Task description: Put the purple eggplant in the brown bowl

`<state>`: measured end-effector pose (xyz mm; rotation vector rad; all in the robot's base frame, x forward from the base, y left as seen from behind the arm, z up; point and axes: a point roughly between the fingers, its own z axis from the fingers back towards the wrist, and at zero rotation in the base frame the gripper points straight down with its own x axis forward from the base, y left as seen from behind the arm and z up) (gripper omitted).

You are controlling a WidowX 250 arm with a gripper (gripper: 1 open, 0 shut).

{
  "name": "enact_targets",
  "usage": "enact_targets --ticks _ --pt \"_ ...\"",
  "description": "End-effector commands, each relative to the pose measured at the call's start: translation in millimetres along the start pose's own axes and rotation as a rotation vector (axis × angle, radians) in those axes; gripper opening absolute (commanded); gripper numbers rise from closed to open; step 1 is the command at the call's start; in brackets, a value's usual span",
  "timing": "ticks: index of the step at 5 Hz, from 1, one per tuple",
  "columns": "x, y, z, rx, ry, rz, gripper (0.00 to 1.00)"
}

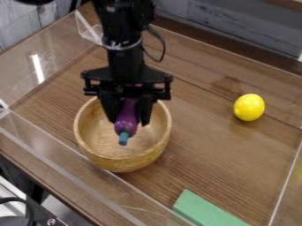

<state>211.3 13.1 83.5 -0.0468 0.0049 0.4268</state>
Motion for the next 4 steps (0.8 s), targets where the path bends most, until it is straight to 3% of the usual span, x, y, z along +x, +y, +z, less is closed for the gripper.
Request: enact_targets --ticks 1,4 --pt "-0.5 -0.2 1.3 -0.013 -0.05 -0.012 0.0" --pt "-1.4 -1.0 -6.2 -0.011 -0.04 -0.014 0.0"
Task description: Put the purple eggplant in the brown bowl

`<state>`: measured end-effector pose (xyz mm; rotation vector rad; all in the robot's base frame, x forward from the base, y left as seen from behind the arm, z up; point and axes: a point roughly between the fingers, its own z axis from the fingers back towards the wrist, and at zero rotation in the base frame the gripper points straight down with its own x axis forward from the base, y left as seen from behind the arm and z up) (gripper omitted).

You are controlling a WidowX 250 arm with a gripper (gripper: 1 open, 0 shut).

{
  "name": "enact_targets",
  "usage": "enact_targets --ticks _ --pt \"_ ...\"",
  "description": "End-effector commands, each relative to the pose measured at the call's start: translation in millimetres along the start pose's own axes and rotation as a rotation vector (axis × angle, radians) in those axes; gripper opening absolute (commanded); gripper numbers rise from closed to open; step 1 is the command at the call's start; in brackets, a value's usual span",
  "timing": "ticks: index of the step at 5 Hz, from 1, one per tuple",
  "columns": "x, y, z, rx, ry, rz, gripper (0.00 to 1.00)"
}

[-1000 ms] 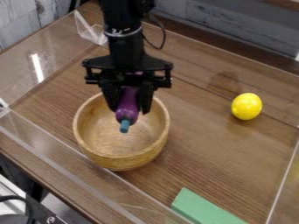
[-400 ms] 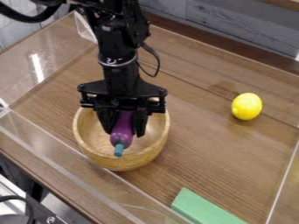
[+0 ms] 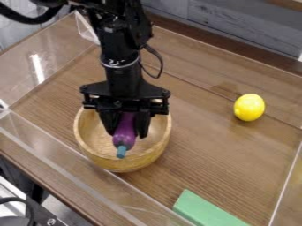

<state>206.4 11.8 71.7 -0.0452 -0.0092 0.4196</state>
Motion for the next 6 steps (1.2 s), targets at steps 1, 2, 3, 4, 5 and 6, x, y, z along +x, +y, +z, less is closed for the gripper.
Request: enact_targets --ticks 1,2,3,4,5,6 --pt "3.6 -2.4 3.8 -0.009 -0.024 -0.006 0.0" --pt "3.7 -2.1 2.3 -0.009 -0.021 -0.005 0.0" --pt "7.0 -3.3 3.8 -0.012 -0.019 0.0 0.0" --pt "10.5 -4.6 5.4 -0.018 -0.016 0.005 0.0" --pt "14.1 -5.9 7.2 -0.023 -0.014 0.01 0.0" --pt "16.9 -6.5 11.9 -0.031 -0.013 0.013 1.0"
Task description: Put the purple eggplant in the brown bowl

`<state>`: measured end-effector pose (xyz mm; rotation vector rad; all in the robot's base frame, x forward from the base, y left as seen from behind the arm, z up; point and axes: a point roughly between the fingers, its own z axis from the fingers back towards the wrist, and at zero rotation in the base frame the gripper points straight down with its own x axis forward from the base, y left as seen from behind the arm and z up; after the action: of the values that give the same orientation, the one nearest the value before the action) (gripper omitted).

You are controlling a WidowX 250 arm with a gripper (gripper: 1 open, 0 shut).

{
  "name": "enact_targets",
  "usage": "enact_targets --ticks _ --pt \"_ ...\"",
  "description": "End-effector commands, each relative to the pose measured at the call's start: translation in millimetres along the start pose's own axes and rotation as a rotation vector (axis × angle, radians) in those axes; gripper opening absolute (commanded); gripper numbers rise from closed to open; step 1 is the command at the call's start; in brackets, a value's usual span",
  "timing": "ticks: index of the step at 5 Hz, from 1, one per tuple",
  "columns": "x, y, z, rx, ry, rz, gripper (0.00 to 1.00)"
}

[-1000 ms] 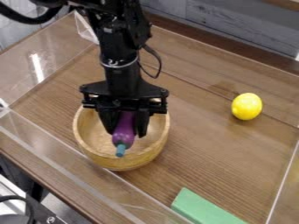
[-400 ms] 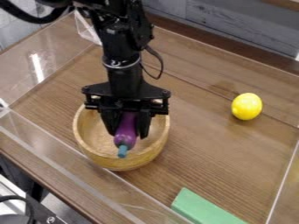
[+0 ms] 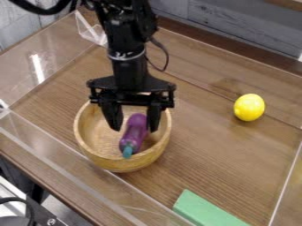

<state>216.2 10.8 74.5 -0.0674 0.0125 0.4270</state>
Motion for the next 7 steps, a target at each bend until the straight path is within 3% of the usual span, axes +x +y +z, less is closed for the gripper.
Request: enact_targets --ticks 1,2,7 --pt "12.7 -3.5 18.4 -0.032 -0.041 0.014 1.0" --pt "19.6 -6.3 27.9 -0.054 -0.047 0.023 1.0" --pt "29.1 -7.9 33.7 -0.083 -0.066 0.046 1.0"
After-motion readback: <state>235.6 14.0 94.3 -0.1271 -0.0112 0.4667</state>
